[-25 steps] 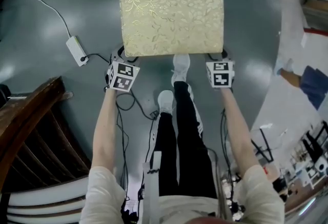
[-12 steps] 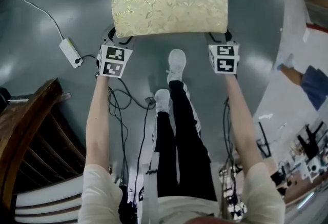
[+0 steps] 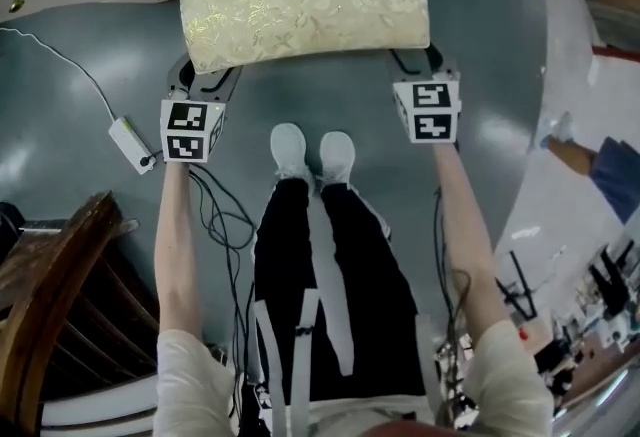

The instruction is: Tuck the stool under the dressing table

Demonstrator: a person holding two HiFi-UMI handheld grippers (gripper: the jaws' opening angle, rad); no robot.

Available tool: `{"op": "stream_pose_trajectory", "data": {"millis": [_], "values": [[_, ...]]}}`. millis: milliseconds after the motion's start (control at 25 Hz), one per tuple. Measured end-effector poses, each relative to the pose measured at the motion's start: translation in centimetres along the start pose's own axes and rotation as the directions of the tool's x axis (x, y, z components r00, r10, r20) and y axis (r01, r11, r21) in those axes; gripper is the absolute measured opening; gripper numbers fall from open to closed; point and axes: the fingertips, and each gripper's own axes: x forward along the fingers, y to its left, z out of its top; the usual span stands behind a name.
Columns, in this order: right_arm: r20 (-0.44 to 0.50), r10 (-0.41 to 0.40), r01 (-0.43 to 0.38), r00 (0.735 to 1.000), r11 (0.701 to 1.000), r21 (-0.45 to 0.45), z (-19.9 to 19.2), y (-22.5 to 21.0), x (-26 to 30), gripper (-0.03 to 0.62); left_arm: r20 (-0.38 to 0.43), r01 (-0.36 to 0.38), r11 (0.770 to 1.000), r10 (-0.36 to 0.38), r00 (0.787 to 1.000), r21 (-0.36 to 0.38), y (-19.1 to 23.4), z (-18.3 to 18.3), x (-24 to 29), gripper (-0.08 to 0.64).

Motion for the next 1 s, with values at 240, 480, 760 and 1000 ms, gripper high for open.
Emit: {"op": "stream_pose_trajectory", "data": {"millis": [240,480,760,1000], "values": [[0.110,-0.040,0.045,0.993,0.998,-0.039,0.3,-2.1,2.4,0.268,0.132,-0.060,0.998,0.059,0.990,0.006,0.7,1.1,1.7,0.291],[0.208,-0.094,0.102,0.974,0.994,-0.027,0.4,-2.0,2.5,0.268,0.208,-0.058,0.998,0.053,0.977,0.019,0.4,0.8,1.7,0.290],[0.276,-0.109,0.123,0.955,0.992,-0.034,1.1,-2.3,2.6,0.268,0.266,-0.070,0.997,0.063,0.962,0.019,0.2,1.0,1.2,0.291],[0.354,-0.091,0.105,0.931,0.994,-0.019,1.6,-1.5,2.6,0.268,0.346,-0.073,0.997,0.063,0.936,0.018,0.0,0.4,1.3,0.291]]}}
